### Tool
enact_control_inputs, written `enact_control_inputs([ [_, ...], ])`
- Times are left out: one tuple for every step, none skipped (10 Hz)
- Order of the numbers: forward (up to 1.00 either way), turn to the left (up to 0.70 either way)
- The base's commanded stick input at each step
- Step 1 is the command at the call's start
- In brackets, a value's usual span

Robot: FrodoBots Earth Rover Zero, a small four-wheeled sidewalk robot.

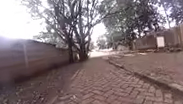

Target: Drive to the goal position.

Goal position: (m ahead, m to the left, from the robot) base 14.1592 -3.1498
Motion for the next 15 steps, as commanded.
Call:
enact_control_inputs([
  [0.70, 0.00],
  [0.70, 0.00],
  [0.70, 0.00],
  [0.70, 0.00],
  [0.70, 0.00],
  [0.70, 0.00],
  [0.70, 0.00],
  [0.70, 0.00],
  [0.70, 0.00],
  [0.70, 0.00],
  [0.70, 0.00],
  [0.70, 0.00],
  [0.70, 0.00],
  [0.70, 0.00],
  [0.70, 0.00],
])
